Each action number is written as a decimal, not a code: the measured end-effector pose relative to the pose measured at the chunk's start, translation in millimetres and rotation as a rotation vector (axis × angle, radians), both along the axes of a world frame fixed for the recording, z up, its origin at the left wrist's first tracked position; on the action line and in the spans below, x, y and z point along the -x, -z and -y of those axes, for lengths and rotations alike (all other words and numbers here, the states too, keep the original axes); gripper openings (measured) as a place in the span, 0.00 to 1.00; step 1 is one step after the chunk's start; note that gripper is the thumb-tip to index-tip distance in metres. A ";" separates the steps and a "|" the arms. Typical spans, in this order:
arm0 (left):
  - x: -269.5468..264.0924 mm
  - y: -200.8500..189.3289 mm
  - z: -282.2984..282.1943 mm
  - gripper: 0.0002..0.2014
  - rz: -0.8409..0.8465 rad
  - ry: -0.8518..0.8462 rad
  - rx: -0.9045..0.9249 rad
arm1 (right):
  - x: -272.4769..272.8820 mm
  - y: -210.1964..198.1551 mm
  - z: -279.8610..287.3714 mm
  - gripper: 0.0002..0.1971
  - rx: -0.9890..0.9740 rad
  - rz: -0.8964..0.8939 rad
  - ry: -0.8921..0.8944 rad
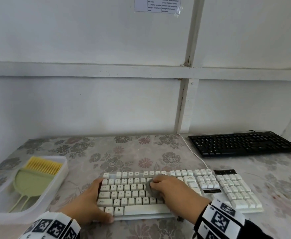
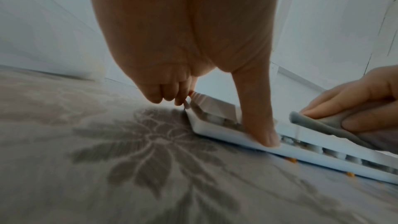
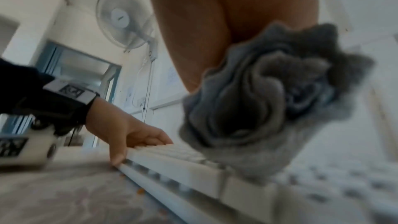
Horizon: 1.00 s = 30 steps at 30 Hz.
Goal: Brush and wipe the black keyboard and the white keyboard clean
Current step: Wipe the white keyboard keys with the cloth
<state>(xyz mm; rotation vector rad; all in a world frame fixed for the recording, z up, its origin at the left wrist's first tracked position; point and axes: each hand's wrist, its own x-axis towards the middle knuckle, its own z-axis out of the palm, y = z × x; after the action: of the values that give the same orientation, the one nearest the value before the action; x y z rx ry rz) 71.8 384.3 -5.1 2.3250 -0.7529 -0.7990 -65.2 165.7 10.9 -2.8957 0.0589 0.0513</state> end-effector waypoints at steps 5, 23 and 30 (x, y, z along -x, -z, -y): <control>-1.0 -0.7 -0.5 0.58 -0.003 0.013 -0.003 | 24.6 4.9 33.7 0.16 0.024 0.063 0.107; 1.3 -2.2 -0.2 0.57 -0.011 -0.019 -0.025 | 14.6 -30.1 27.3 0.08 -0.132 0.040 0.180; 6.1 -8.8 1.7 0.57 0.013 -0.022 -0.054 | -23.7 -15.0 -16.2 0.10 -0.032 -0.043 -0.037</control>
<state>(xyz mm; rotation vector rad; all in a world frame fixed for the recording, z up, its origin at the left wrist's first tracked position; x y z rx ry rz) 65.6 382.6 3.7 2.3845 -0.7181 -0.8040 -41.5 181.8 25.9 -2.8643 0.0125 0.1193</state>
